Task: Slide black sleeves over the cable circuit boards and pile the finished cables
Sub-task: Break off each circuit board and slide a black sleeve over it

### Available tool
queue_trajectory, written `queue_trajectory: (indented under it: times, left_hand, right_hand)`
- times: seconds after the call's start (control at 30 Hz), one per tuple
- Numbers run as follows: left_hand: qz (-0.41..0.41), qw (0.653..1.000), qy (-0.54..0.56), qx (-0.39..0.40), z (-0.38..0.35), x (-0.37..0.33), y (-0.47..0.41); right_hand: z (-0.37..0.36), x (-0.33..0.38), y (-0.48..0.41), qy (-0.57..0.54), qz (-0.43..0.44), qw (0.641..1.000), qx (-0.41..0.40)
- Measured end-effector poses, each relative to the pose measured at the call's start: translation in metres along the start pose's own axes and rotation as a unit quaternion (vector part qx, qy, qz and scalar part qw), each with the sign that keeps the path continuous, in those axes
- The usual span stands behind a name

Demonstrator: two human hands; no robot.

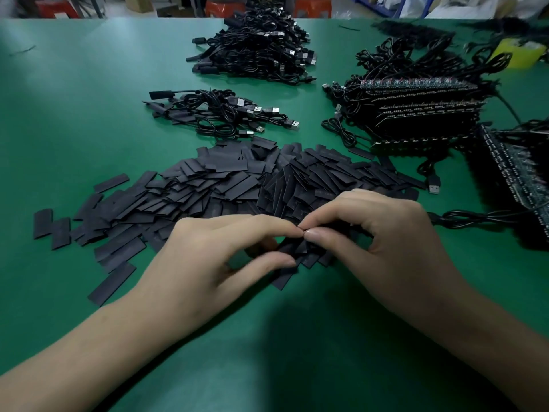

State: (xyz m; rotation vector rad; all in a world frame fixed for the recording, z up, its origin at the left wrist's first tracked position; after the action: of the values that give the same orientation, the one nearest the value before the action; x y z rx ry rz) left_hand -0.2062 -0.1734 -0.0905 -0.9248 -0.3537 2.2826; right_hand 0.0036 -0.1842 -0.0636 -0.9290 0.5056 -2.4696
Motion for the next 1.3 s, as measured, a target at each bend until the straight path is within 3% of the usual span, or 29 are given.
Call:
queue_trajectory:
  times: [0.33, 0.43, 0.53, 0.6, 0.93, 1.17, 1.3]
  left_hand:
    - [-0.015, 0.999, 0.031, 0.009, 0.001, -0.009, -0.010]
    - [0.028, 0.990, 0.134, -0.019, 0.005, -0.006, -0.011]
    - [0.092, 0.947, 0.307, 0.002, 0.009, -0.001, -0.012]
    - [0.098, 0.931, 0.351, 0.019, 0.011, 0.001, -0.013]
    - [0.128, 0.927, 0.353, 0.023, 0.010, -0.001, -0.012]
    - [0.167, 0.898, 0.406, -0.017, 0.010, -0.004, -0.015]
    - [0.191, 0.889, 0.412, -0.060, 0.011, -0.002, -0.017]
  right_hand:
    - [-0.004, 0.001, -0.002, 0.009, 0.033, 0.998, 0.048]
    - [-0.002, -0.001, -0.002, -0.032, -0.001, 0.999, 0.029]
    - [0.003, -0.007, -0.004, -0.093, -0.050, 0.994, 0.013]
    - [0.004, -0.011, -0.005, -0.130, -0.076, 0.988, 0.019]
    - [0.005, -0.010, -0.004, -0.173, -0.081, 0.981, 0.031]
    - [0.012, -0.006, -0.005, -0.101, -0.049, 0.993, -0.036]
    - [0.011, -0.007, -0.008, -0.059, -0.037, 0.997, 0.037]
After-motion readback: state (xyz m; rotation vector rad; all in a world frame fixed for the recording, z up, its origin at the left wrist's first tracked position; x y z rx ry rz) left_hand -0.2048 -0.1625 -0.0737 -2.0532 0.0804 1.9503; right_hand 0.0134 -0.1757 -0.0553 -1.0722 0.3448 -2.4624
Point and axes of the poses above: each hand's wrist, its own y-axis away from the middle knuckle, its own z-axis out of the back of the hand, x = y × z, the point moved 3 cm from there along -y, towards the middle knuckle, and after that the axes turned 2 degrees about -x, right-handed, at the moved point
